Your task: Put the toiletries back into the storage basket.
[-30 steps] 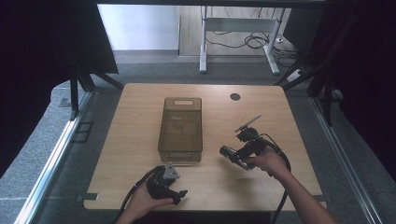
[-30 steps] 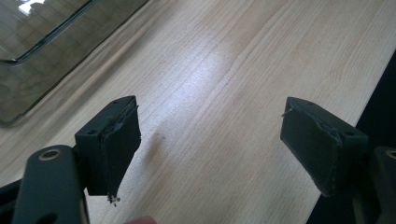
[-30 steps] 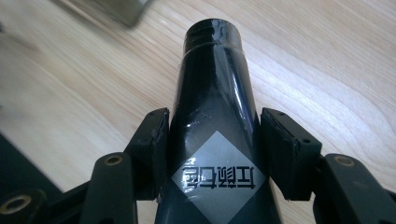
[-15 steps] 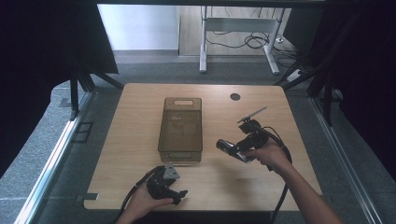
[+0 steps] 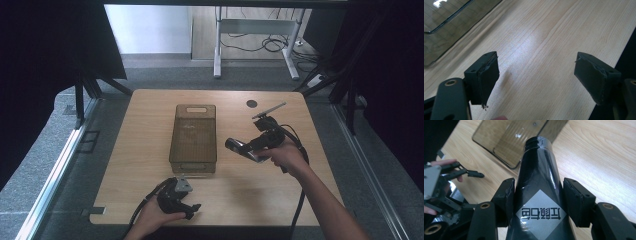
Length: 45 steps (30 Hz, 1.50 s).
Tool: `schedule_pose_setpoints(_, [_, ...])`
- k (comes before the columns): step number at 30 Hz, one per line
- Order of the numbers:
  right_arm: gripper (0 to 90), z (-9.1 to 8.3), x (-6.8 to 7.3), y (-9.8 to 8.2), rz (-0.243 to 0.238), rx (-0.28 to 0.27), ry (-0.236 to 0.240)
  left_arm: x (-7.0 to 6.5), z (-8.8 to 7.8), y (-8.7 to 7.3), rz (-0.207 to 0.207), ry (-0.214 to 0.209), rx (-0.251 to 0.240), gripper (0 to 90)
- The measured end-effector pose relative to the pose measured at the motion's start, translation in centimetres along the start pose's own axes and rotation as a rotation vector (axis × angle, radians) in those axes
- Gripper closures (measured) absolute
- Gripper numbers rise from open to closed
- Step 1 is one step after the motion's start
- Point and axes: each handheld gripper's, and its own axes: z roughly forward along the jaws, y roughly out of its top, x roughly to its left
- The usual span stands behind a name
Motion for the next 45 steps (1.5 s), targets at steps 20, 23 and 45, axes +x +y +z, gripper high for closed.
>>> schedule_pose_setpoints(20, [45.0, 1.3, 0.4, 2.9, 0.017, -0.036, 0.050, -0.1, 0.3, 0.0, 0.007, -0.002, 0.007, 20.2])
schedule_pose_setpoints(23, [45.0, 1.6, 0.4, 3.4, 0.022, -0.042, 0.054, -0.1, 0.3, 0.0, 0.005, -0.003, 0.007, 20.2])
schedule_pose_setpoints(45, [45.3, 3.4, 0.4, 5.4, 0.048, -0.052, 0.080, -0.2, 0.5, 0.0, 0.011, -0.010, 0.018, 20.2])
